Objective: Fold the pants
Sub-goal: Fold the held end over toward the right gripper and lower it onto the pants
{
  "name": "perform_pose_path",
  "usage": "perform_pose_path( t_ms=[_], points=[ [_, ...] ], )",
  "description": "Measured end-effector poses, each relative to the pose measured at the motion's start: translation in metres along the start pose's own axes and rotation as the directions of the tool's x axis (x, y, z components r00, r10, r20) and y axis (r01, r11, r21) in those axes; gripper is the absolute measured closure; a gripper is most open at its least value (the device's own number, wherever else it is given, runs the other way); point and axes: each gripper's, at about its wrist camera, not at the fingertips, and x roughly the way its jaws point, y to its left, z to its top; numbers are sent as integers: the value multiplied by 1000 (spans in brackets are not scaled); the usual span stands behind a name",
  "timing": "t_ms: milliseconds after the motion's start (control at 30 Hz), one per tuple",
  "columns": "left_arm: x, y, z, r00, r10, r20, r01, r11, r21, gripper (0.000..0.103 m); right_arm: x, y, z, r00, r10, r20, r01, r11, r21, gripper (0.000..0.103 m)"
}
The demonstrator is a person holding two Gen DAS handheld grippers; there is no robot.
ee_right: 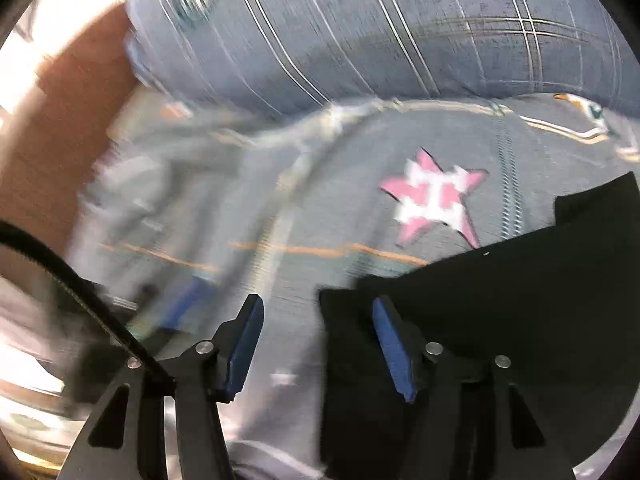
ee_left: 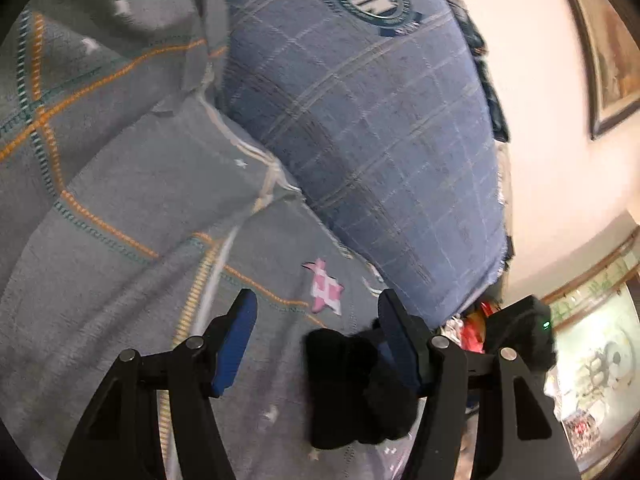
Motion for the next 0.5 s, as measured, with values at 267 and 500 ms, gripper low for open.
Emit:
perform_pose_path(
  t_ms=[267, 500],
  points=[
    [44, -64, -47, 992, -98, -78, 111, 975, 191, 32, -67, -47, 8, 983, -84, 162, 74, 995, 69, 41],
    [107, -70, -89, 956, 166, -240, -81, 941, 327, 49, -35, -126, 25, 971, -191, 143, 154, 960, 232, 42]
  ],
)
